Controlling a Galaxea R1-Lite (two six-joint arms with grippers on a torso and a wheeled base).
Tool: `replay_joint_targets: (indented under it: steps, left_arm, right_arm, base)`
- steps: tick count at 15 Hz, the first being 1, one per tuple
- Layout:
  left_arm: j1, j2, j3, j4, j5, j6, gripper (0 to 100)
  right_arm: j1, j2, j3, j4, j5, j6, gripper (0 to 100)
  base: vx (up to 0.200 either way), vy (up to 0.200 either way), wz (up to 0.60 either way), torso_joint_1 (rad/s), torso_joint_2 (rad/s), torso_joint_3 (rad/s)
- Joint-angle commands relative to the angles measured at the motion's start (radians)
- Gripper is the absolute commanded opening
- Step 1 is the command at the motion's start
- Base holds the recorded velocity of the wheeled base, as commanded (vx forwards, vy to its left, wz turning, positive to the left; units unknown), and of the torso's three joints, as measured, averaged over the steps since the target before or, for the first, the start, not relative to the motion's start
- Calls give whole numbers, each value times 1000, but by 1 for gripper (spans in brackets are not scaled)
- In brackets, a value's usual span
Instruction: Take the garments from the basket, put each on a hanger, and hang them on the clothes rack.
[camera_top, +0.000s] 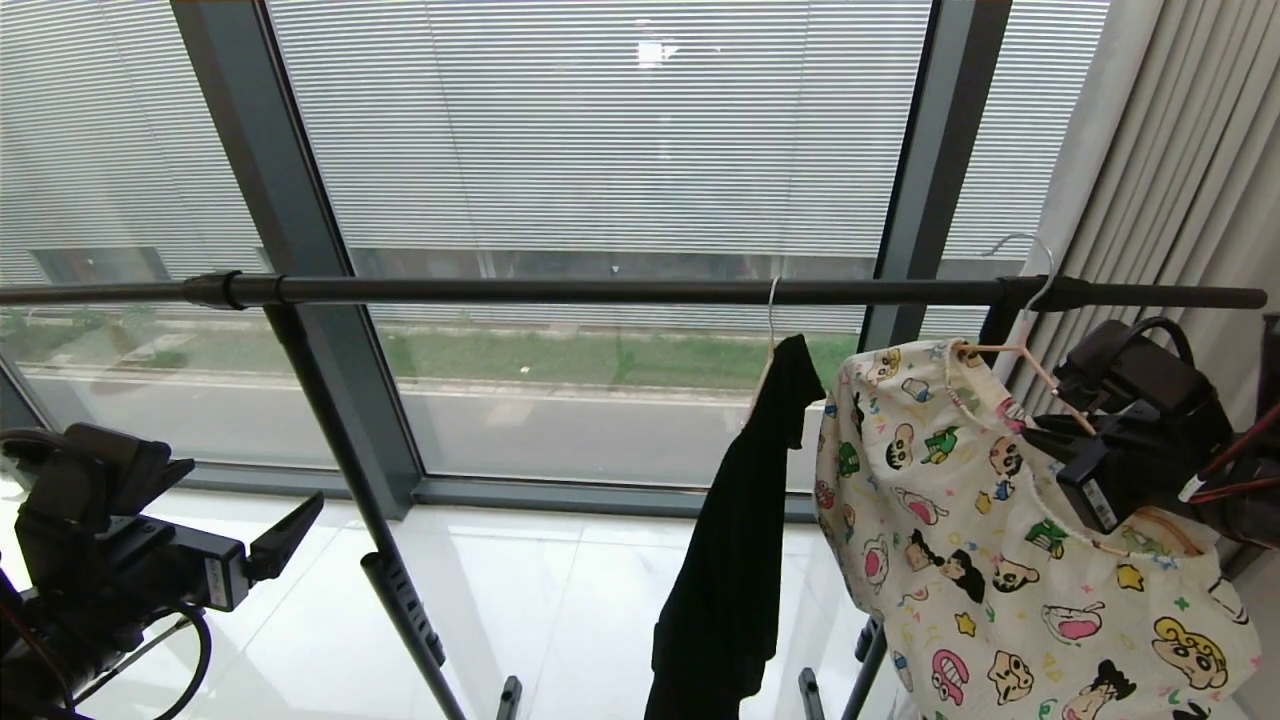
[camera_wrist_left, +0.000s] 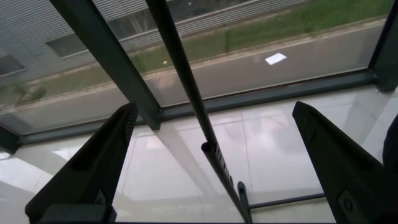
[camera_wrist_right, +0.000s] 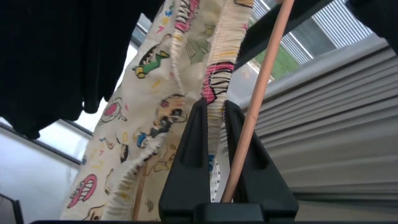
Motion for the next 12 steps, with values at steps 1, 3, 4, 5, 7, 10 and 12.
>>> replay_joint_targets:
  steps: [1,3,4,5,7,10,12]
  left_arm:
    - [-1,0,0,0,0,2,100]
    - [-1,1,2,0,0,14,100]
    - [-1,1,2,0,0,14,100]
    - [-1,1,3,0,0,14,100]
    - [-1,3,9,0,0,14,100]
    - [-1,3,9,0,-2,14,100]
    - [-1,3,9,0,0,16,100]
  right_arm:
    - [6,42,-13,-1,-1,-1,0]
    - [5,71,-31,-1,-1,1,0]
    - [5,91,-48,-1,1,7,0]
    - [5,116,-68,-1,1,16,0]
    - [5,140,-80,-1,-1,19,0]
    - [5,163,-85,-3,1,19,0]
    - [5,186,-85,-3,1,21,0]
  base:
    - [200,0,0,2,7,-2]
    - [0,0,0,0,0,0]
    - [0,0,0,0,0,0]
    - [0,0,0,0,0,0]
    - [0,0,0,0,0,0]
    - [0,0,0,0,0,0]
    - [0,0,0,0,0,0]
